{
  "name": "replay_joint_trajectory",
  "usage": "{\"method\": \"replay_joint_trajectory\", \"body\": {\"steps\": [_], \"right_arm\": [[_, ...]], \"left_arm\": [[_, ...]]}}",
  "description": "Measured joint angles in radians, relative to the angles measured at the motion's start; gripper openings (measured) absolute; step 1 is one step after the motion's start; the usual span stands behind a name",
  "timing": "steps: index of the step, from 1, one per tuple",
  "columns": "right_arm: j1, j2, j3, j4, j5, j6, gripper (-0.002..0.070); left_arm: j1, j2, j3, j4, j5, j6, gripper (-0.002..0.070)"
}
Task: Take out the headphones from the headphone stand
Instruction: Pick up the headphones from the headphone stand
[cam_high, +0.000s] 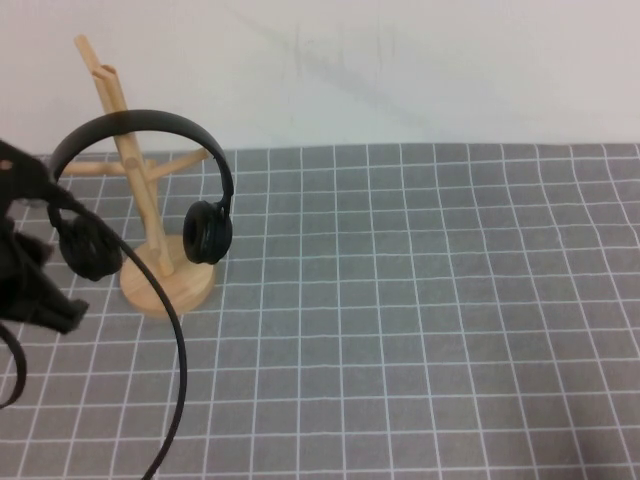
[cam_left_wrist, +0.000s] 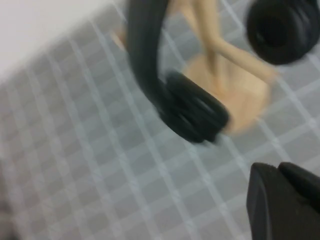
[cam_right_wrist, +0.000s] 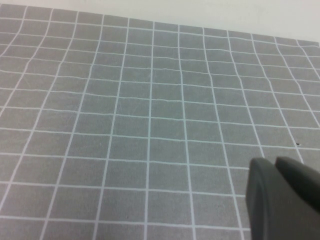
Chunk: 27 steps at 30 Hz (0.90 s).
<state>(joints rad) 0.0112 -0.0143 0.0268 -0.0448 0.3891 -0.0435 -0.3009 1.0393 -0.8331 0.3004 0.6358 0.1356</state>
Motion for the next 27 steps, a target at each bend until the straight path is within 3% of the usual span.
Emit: {"method": "replay_joint_trajectory", "body": {"steps": [4,8,17,21,27], "right_arm": [[0.0,0.0,0.0,0.0,0.0,0.0,-0.0007],[0.0,0.0,0.0,0.0,0.0,0.0,-0.0007],[0.0,0.0,0.0,0.0,0.0,0.0,-0.0007],[0.0,0.0,0.0,0.0,0.0,0.0,-0.0007],[0.0,0.0,0.0,-0.002,0.0,0.0,-0.0007]], "left_arm": [[-0.075,0.002,0.0,0.291,-0.082,-0.13,-0.0004],[-0.094,0.007,-0.001,0.453,-0.224,-0.16,0.0025],[-0.094,0.1,-0.002,0.666,-0.298,-0.225,0.0395],[-0.094,0.16,-0.002,0.869,-0.305,-0.399,0.0438],[-0.094,0.251,-0.002,1.307,-0.277,-0.815,0.0448]]}}
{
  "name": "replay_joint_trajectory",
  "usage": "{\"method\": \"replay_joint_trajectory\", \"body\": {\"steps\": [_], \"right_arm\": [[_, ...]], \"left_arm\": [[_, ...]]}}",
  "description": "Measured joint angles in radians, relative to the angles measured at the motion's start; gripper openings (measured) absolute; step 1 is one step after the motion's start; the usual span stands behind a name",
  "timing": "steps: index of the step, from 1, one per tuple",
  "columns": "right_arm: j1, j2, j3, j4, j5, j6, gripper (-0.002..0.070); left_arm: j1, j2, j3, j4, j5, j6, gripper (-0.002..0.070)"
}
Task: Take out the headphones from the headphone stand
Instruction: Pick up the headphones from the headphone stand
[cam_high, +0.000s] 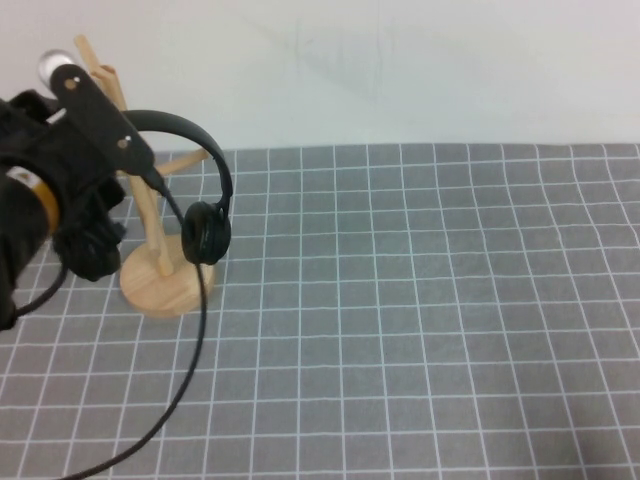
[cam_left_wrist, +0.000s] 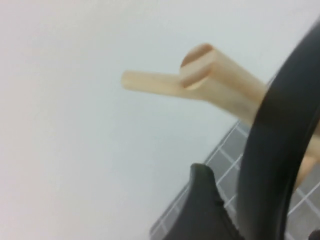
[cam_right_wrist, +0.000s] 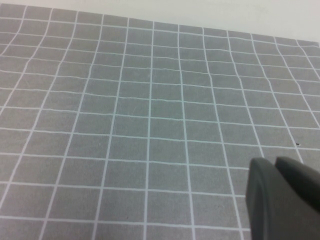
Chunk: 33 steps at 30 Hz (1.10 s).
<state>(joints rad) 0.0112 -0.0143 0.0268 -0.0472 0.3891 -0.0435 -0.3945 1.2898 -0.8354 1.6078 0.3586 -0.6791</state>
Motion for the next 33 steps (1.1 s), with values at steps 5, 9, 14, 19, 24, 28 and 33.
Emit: {"method": "replay_joint_trajectory", "body": {"steps": [5,9,14,19,24,28,33], "right_arm": [[0.0,0.0,0.0,0.0,0.0,0.0,-0.0007],[0.0,0.0,0.0,0.0,0.0,0.0,-0.0007],[0.0,0.0,0.0,-0.001,0.0,0.0,-0.0007],[0.0,0.0,0.0,-0.001,0.0,0.0,-0.0009],[0.0,0.0,0.0,-0.001,0.0,0.0,-0.0007],[0.0,0.0,0.0,-0.001,0.0,0.0,-0.0007],[0.0,0.0,0.0,-0.002,0.0,0.0,-0.0007]], "left_arm": [[0.0,0.083,-0.015,0.097,0.064,-0.174,0.0449],[0.0,0.12,-0.019,0.104,0.192,-0.252,0.0449],[0.0,0.133,-0.019,0.104,0.21,-0.272,0.0449],[0.0,0.148,-0.028,0.104,0.21,-0.275,0.0449],[0.0,0.173,-0.074,0.104,0.208,-0.275,0.0448],[0.016,0.199,-0.112,0.104,0.206,-0.277,0.0434],[0.021,0.215,-0.125,0.104,0.185,-0.277,0.0373]]}}
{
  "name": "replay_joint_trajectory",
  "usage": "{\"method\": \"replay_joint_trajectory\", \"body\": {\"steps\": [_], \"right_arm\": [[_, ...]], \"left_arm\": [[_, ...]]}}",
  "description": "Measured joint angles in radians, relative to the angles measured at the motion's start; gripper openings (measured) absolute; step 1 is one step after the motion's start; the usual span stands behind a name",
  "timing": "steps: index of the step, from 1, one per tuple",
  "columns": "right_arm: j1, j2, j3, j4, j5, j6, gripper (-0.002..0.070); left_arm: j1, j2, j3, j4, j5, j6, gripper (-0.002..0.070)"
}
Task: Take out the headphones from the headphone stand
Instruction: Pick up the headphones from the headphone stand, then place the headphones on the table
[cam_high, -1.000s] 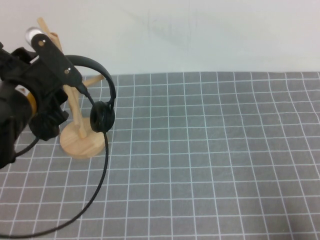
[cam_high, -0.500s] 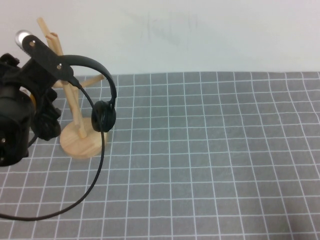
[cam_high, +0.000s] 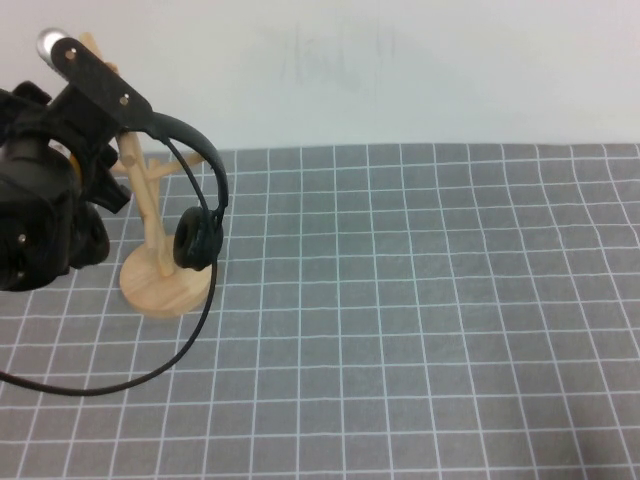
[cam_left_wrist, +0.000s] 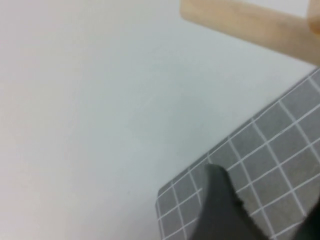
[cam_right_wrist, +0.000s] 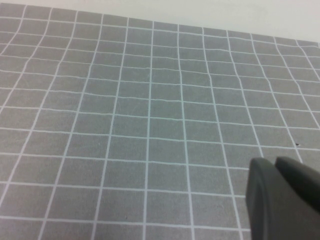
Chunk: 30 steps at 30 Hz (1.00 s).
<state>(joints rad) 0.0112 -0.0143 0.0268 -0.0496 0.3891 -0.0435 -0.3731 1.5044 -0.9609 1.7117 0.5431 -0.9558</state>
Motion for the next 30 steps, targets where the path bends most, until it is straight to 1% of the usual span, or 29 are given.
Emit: {"method": "replay_joint_trajectory", "body": {"steps": [3,4,6,8,9,10,16,21,25,27,30], "right_arm": [[0.0,0.0,0.0,0.0,0.0,0.0,-0.0007],[0.0,0.0,0.0,0.0,0.0,0.0,-0.0007],[0.0,0.0,0.0,0.0,0.0,0.0,-0.0007],[0.0,0.0,0.0,0.0,0.0,0.0,-0.0007],[0.0,0.0,0.0,0.0,0.0,0.0,-0.0007],[0.0,0.0,0.0,0.0,0.0,0.0,-0.0007],[0.0,0.0,0.0,0.0,0.0,0.0,-0.0007],[0.0,0.0,0.0,0.0,0.0,0.0,-0.0007],[0.0,0.0,0.0,0.0,0.0,0.0,-0.0007],[0.0,0.0,0.0,0.0,0.0,0.0,-0.0009],[0.0,0.0,0.0,0.0,0.0,0.0,-0.0007]], "left_arm": [[0.0,0.004,-0.002,0.0,-0.015,0.0,0.0309],[0.0,0.006,-0.002,0.0,-0.018,0.0,0.0277],[0.0,0.007,-0.002,0.0,-0.02,0.0,0.0205],[0.0,0.007,-0.002,0.002,-0.02,0.0,0.011],[0.0,0.007,-0.002,0.002,-0.017,0.002,0.0073],[0.0,0.007,-0.002,0.002,-0.017,0.002,0.005],[0.0,-0.019,-0.002,-0.004,-0.025,0.001,0.0046],[0.0,-0.116,-0.002,-0.112,-0.04,0.015,0.0046],[-0.017,-0.206,-0.002,-0.314,-0.023,0.108,0.0046],[-0.052,-0.244,-0.002,-0.42,0.024,0.185,0.0046],[-0.127,-0.291,-0.008,-0.58,0.116,0.275,0.0046]]}}
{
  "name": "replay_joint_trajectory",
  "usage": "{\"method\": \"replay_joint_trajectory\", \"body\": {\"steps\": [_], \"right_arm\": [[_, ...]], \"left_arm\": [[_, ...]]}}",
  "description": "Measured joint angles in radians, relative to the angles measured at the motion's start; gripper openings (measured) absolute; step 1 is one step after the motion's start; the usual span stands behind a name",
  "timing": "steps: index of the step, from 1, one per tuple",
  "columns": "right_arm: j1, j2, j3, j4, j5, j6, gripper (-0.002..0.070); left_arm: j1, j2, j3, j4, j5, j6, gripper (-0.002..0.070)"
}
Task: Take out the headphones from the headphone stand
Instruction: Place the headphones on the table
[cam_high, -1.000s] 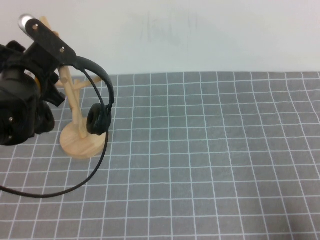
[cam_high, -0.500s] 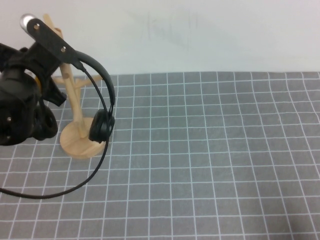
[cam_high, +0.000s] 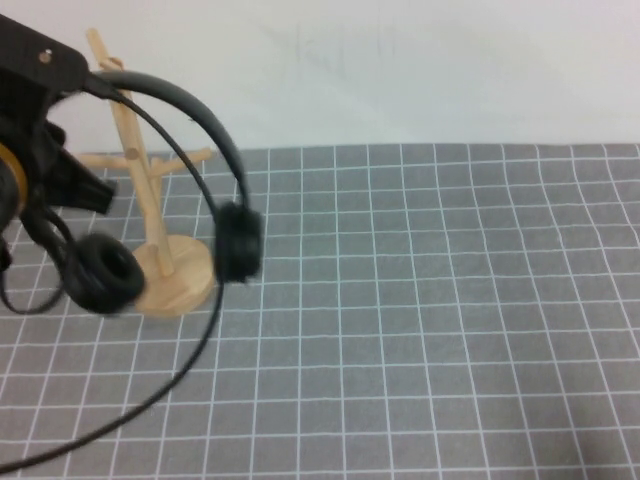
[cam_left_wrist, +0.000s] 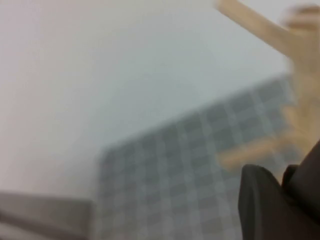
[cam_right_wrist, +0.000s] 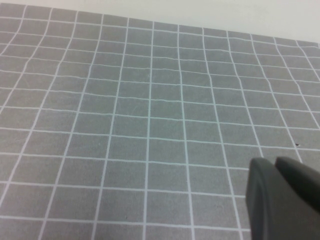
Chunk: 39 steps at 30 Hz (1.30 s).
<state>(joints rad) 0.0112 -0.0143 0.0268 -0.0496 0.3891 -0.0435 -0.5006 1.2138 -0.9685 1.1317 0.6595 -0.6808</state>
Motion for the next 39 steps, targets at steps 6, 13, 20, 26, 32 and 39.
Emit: {"method": "replay_joint_trajectory", "body": {"steps": [6,13,20,26,32,39], "right_arm": [[0.0,0.0,0.0,-0.001,0.0,0.0,-0.0007],[0.0,0.0,0.0,-0.002,0.0,0.0,-0.0007],[0.0,0.0,0.0,-0.002,0.0,0.0,-0.0007],[0.0,0.0,0.0,-0.002,0.0,0.0,-0.0007],[0.0,0.0,0.0,-0.002,0.0,0.0,-0.0007],[0.0,0.0,0.0,-0.002,0.0,0.0,-0.0007]], "left_arm": [[-0.181,-0.003,-0.099,-0.393,0.232,0.18,0.0046],[-0.316,0.052,-0.182,-0.642,0.375,0.286,0.0046],[-0.325,0.212,-0.204,-0.711,0.365,0.356,0.0046],[-0.32,0.406,-0.204,-0.712,0.255,0.39,0.0046],[-0.226,0.57,-0.241,-0.756,0.163,0.432,0.0046],[-0.142,0.675,-0.34,-0.799,0.131,0.49,0.0046]]}}
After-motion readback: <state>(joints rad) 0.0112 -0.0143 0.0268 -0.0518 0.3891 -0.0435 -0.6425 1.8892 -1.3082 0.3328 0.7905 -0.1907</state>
